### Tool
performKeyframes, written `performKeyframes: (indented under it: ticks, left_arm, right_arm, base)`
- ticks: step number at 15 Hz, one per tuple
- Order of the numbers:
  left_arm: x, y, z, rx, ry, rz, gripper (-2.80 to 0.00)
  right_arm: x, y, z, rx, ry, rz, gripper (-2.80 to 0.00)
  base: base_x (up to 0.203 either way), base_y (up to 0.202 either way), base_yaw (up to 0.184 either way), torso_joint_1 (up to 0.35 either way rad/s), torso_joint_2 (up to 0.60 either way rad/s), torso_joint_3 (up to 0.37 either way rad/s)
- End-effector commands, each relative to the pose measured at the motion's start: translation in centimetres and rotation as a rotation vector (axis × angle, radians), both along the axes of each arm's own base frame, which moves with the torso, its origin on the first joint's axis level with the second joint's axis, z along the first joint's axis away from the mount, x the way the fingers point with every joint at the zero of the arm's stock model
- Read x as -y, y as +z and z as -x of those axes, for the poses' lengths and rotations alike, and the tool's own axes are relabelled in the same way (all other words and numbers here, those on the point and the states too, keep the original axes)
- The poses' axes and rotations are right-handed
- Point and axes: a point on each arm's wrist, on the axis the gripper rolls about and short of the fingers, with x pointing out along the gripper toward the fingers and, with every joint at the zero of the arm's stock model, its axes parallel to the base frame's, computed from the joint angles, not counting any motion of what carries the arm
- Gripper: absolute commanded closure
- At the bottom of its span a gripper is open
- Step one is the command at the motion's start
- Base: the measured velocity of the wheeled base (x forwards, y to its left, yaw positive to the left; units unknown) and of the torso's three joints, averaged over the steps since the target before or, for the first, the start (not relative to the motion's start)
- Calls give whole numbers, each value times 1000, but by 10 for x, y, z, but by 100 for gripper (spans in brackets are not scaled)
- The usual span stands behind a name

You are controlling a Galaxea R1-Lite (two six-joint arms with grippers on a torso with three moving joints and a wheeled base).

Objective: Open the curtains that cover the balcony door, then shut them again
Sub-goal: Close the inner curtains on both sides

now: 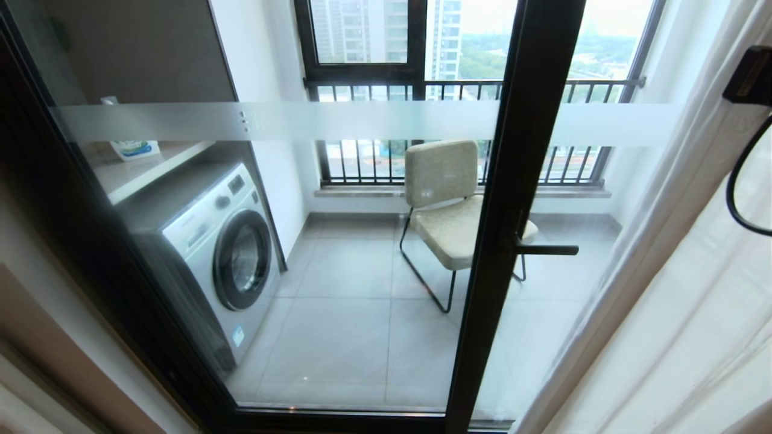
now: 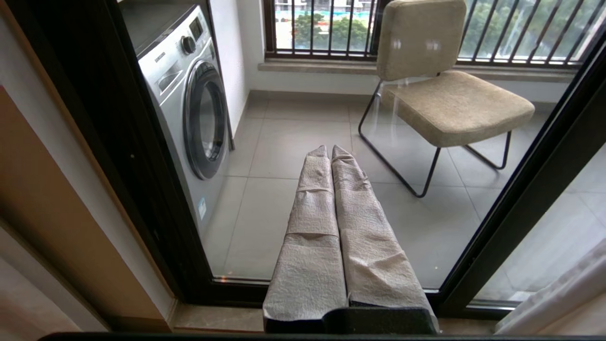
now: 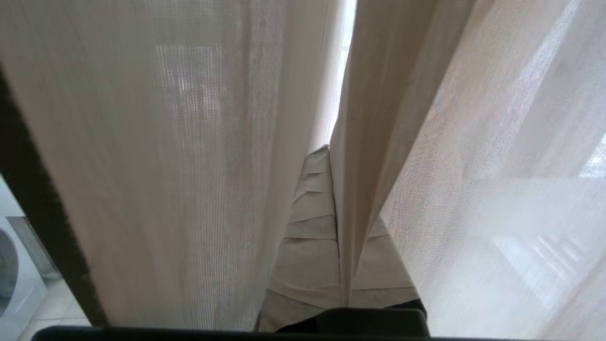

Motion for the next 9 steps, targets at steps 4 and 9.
performKeyframes:
  ticks: [4, 9]
  left_arm:
    - [0, 0, 0, 1, 1, 0, 0]
    - [0, 0, 0, 1, 1, 0, 0]
  right_arm:
    - [0, 0, 1, 3, -1, 1, 0]
    - [0, 0, 2, 3, -1, 1, 0]
  base:
    - [0, 190, 1, 5, 2, 2]
    - [0, 193, 0, 3, 2, 2]
